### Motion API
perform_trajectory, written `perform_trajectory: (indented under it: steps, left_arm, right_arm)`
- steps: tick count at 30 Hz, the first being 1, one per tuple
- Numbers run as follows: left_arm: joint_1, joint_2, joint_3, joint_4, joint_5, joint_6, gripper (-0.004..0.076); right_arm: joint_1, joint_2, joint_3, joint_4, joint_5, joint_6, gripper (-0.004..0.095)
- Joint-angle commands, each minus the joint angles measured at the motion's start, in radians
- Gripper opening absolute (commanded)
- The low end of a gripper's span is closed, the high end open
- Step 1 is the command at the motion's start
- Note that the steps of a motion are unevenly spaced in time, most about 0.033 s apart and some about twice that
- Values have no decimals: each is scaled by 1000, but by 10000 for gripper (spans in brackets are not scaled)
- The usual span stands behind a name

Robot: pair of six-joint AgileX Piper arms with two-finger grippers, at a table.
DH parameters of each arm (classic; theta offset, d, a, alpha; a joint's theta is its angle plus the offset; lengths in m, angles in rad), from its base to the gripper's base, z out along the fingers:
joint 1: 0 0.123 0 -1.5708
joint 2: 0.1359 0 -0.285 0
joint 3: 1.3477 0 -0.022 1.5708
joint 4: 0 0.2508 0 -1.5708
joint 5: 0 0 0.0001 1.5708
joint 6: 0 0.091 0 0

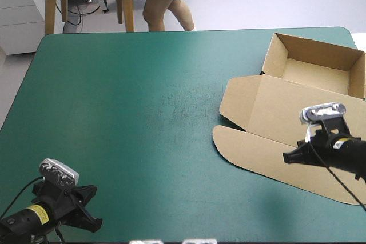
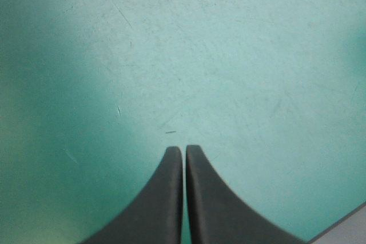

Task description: Fold the box

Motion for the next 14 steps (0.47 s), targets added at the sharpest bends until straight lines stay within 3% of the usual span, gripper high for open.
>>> perform_trajectory:
  steps: [1, 14]
  left_arm:
    - [-1, -54, 11, -24, -45, -7, -8]
    - [-1, -128, 40, -10, 12, -3, -8]
  right_arm:
    - [2, -100, 66, 17, -33, -10, -16]
    - [2, -423, 351, 36, -73, 2, -16]
